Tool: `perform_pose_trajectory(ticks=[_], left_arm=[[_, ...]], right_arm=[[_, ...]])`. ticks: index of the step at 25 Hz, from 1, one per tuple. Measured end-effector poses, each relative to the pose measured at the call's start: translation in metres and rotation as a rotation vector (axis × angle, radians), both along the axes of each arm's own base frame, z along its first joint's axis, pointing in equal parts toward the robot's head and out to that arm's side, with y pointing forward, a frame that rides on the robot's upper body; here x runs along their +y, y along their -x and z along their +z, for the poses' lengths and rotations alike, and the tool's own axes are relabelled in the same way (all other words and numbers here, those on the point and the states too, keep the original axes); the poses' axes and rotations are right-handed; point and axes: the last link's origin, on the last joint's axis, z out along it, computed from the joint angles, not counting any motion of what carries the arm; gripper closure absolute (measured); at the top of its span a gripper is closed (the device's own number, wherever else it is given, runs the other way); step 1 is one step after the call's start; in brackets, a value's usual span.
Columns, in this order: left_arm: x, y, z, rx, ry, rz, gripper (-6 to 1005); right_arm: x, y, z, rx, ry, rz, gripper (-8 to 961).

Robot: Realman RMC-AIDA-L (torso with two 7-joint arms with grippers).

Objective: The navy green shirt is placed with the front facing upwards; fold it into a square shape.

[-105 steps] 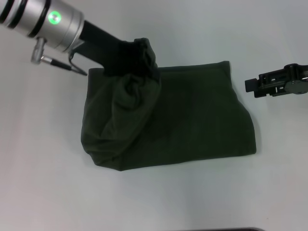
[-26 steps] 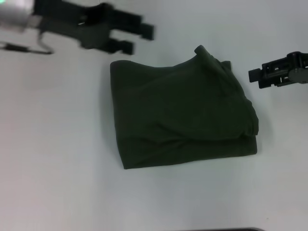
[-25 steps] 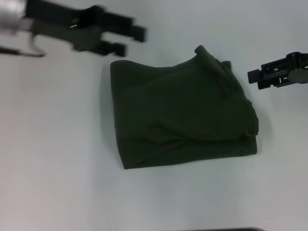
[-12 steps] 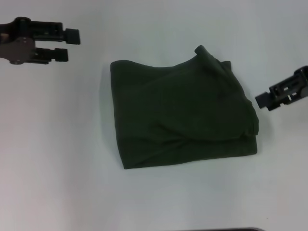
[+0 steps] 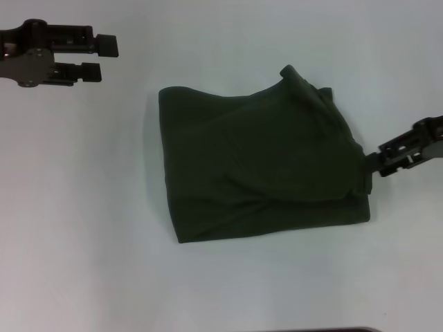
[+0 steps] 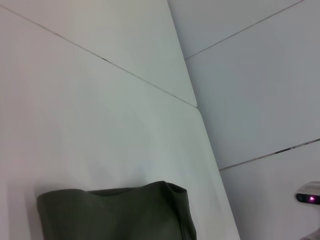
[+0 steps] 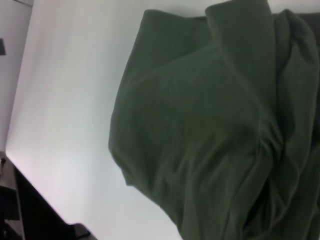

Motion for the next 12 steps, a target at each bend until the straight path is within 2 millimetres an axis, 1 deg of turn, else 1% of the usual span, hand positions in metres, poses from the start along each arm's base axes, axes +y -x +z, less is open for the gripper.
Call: perform_pose_trajectory(ticks=[1,2,3,8,12], left_arm=[[0.000,0.000,0.000,0.000,0.000,0.001,239],[0.000,0.001,0.000,0.000,-0.003,0.003,239],[0.000,0.001,0.000,0.000,-0.003,0.003,239],[-0.001,0.003,-0.001,0.001,-0.009,0.008,239],[-0.001,0.004,-0.002,0.000,-0.013,0.007,238]], right_arm=[[0.000,0.000,-0.004,-0.002,-0.004,0.000,388],[0.000,0.002,-0.012,0.006,-0.002,0.006,393],[0.000,0.002,-0.012,0.006,-0.002,0.006,398],[-0.002,0.009,-0.025,0.030,0.019,0.025,423],[-0.003,0.011,-0.028,0.035,0.033,0.029,443]])
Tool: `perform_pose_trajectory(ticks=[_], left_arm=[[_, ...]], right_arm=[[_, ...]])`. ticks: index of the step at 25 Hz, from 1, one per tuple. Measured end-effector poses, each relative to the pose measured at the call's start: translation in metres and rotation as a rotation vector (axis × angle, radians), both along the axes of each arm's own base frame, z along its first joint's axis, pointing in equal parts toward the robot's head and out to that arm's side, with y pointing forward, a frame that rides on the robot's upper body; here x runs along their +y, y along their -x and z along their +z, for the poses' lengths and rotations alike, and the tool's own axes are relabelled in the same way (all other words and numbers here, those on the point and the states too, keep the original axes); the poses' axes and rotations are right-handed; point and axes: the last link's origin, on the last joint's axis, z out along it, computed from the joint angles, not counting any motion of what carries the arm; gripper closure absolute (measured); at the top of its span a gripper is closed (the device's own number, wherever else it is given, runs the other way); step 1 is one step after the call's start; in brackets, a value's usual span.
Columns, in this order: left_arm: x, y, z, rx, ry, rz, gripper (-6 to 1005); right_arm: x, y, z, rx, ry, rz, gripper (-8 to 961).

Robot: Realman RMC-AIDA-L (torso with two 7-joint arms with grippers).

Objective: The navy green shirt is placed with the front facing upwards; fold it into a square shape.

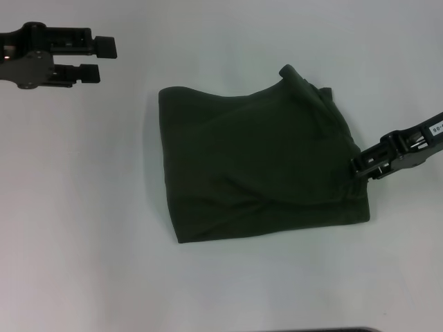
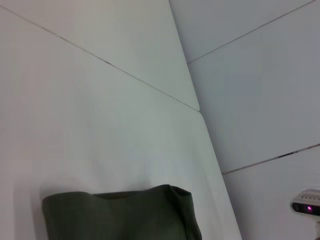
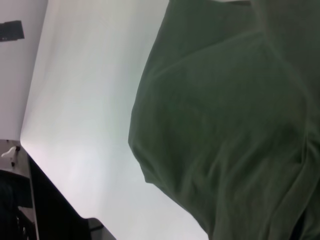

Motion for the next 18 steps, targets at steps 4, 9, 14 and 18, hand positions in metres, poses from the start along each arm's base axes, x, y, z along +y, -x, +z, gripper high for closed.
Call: perform_pose_trajectory(ticks=[4,9,14,18], left_arm=[[0.0011,0.0002,-0.0022,-0.005,-0.001,0.004,238],[0.0025,-0.0022,-0.0034,-0.005,0.001,-0.003,238],[0.0028,-0.0029,-0.0039,-0.005,0.002,-0.005,238],[0.0020,-0.0015,-0.0037,-0.005,0.001,-0.001,239]], right_arm=[[-0.0007,-0.0011,-0.0006,-0.002,0.005,-0.005,463],[-0.0027,-0.0058,-0.0037,-0.036,0.016,-0.002,487],[-0.0012,-0.0043,-0.0021,-0.048,0.014,0.015,512],[0.0011,-0.0015,0.0006,-0.043,0.009,0.023,748]])
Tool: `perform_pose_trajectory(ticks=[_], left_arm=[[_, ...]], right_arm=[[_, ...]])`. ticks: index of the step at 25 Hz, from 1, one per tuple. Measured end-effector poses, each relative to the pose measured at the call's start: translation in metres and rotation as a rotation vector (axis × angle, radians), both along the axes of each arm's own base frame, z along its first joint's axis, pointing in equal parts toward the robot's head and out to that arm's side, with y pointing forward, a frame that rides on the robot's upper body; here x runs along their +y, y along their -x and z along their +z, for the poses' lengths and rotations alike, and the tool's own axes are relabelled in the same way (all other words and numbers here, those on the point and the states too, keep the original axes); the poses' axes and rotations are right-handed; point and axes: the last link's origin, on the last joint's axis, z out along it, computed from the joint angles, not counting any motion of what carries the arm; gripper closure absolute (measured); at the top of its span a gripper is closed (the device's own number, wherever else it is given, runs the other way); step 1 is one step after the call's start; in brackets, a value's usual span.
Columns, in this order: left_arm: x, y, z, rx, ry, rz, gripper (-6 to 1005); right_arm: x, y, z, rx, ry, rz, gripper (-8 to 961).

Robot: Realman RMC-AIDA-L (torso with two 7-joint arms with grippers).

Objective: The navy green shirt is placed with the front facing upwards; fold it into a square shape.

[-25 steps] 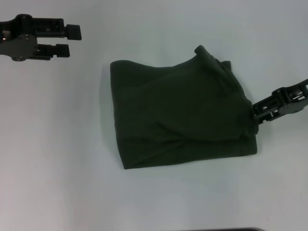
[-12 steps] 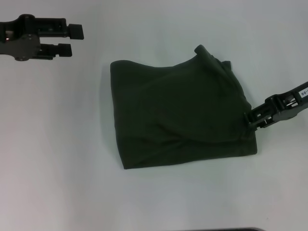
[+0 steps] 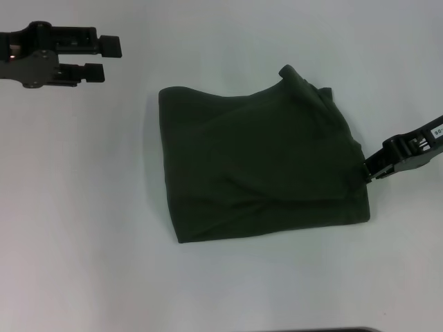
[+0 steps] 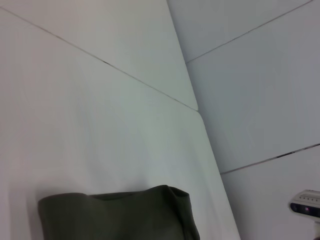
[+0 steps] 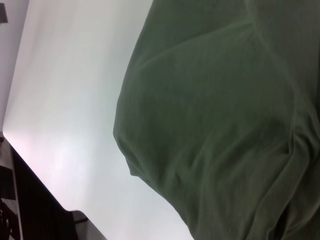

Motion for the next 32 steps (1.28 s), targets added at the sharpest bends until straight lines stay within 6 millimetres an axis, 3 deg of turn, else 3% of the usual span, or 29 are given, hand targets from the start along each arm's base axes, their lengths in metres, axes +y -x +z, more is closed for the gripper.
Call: perform_pose_trajectory(ticks=[7,11,18,32], left_arm=[[-0.001,0.001,0.001,-0.001,-0.001,0.003,238],[0.000,0.000,0.000,-0.002,0.000,0.000,238],[0.001,-0.001,-0.001,-0.004,0.000,-0.002,239],[0.000,0.000,-0.003,-0.008,-0.003,0.006,239]], right_arm=[[-0.002,0.009,0.014,0.016,0.026,0.027,859],[-0.003,0.004,0.024,-0.047,0.032,0.024,922],[-0.009,-0.014,0.016,-0.103,0.056,-0.027,927],[-0.007,-0.023,0.008,-0.166,0.054,-0.052,926]])
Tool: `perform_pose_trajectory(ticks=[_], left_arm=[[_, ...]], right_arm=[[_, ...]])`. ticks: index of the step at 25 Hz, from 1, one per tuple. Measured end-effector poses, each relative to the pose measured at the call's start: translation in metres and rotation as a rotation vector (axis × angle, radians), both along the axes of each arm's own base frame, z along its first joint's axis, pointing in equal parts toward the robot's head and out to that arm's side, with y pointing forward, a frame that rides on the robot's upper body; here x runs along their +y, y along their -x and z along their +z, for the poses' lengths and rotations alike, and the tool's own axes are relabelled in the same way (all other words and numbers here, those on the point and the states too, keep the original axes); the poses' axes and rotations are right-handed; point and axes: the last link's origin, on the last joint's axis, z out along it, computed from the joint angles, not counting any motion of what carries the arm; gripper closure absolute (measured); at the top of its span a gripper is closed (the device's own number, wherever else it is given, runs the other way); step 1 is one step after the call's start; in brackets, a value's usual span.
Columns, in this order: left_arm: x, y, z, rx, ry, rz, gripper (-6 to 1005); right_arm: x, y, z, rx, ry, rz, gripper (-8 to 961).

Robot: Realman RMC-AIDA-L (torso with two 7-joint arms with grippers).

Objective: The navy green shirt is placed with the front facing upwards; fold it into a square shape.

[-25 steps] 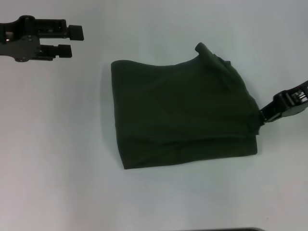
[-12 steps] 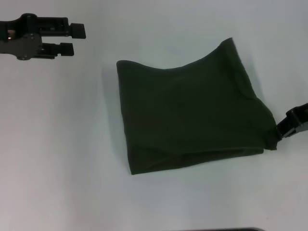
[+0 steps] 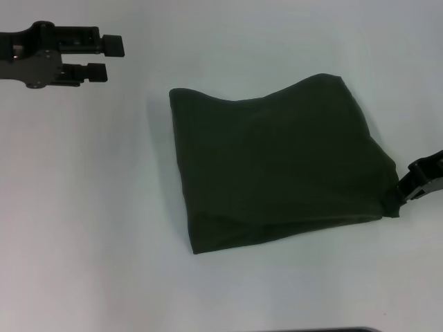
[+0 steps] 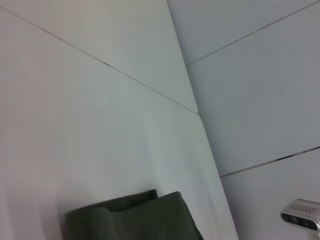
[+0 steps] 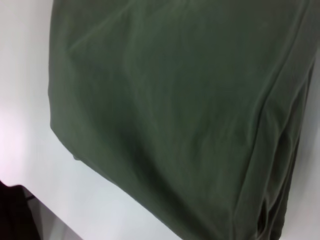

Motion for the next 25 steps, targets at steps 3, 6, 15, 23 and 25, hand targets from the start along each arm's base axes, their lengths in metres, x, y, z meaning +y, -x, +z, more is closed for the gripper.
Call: perform_pose_trajectory(ticks=[3,6,15,23,25], left_arm=[[0.000,0.000,0.000,-0.001,0.000,0.000,239],[0.000,0.000,0.000,-0.006,-0.002,-0.001,239],[0.001,-0.002,0.007,-0.035,-0.030,-0.008,238],[0.000,-0.001,0.014,-0.048,-0.048,-0.005,238],[-0.001,0.001,0.014,-0.049,-0.048,-0.001,238]], right_arm=[[0.002,0.000,0.002,-0.001,-0.015,-0.012,919],[0.006,0.000,0.010,-0.008,-0.046,-0.031,861],[0.023,0.001,0.060,0.040,-0.227,-0.036,696],[0.041,0.059,0.087,0.450,-0.448,0.243,603],[0.046,0.060,0.081,0.453,-0.479,0.275,580]])
